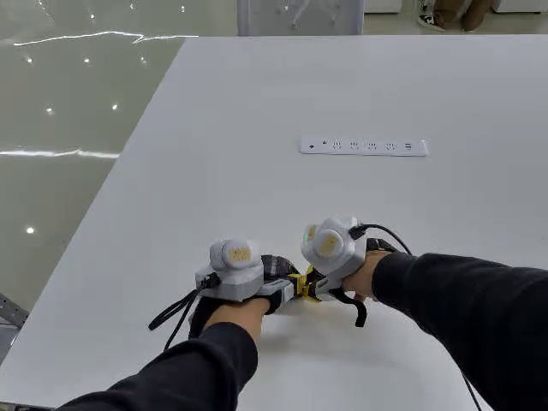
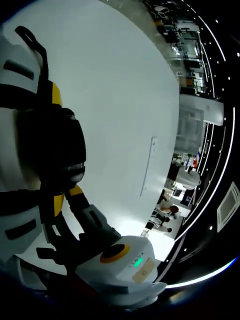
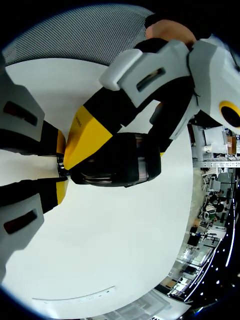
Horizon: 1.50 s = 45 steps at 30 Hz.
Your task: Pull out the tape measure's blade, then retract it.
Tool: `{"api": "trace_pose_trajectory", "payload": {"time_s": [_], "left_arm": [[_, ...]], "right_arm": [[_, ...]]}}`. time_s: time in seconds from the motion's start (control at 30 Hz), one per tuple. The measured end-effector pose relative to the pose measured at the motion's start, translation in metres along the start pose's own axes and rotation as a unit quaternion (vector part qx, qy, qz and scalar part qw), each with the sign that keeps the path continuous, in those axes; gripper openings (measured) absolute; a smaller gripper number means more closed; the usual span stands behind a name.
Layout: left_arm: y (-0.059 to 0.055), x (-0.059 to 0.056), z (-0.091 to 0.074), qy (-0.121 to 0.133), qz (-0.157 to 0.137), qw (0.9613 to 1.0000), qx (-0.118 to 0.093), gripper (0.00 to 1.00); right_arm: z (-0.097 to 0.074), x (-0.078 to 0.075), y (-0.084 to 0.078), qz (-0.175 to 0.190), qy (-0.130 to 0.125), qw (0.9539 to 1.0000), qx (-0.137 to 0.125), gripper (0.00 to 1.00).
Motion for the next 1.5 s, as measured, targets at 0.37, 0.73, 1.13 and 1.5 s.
{"api": "trace_pose_trajectory", "payload": {"time_s": [0.37,0.73,1.13,1.5], "left_arm": [[0.020,0.019,-0.006,-0.028,0.026,0.9985,-0.038,0.91],[0.022,0.049,-0.048,-0.123,0.080,0.9860,-0.079,1.00],[0.024,0.063,-0.086,-0.199,0.098,0.9656,-0.135,1.00],[0.018,0.093,-0.119,-0.159,0.143,0.9663,-0.143,1.00]], "right_arm": [[-0.014,-0.008,-0.004,0.047,-0.064,0.9962,-0.035,0.27],[-0.083,0.005,-0.017,0.098,-0.109,0.9807,-0.129,0.54],[-0.138,0.032,-0.067,0.127,-0.176,0.9655,-0.145,0.63],[-0.175,0.052,-0.109,0.157,-0.227,0.9464,-0.167,0.76]]}}
Point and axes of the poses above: the centre of the closed fingertips' face, and the gripper's own axes: z roughly forward along the fingers, x roughly to its left, y roughly out of its top, the point moved 3 cm from there along -z, roughly backward along the fingers, and after that the axes turned 6 degrees about y, right-handed, at the moved point
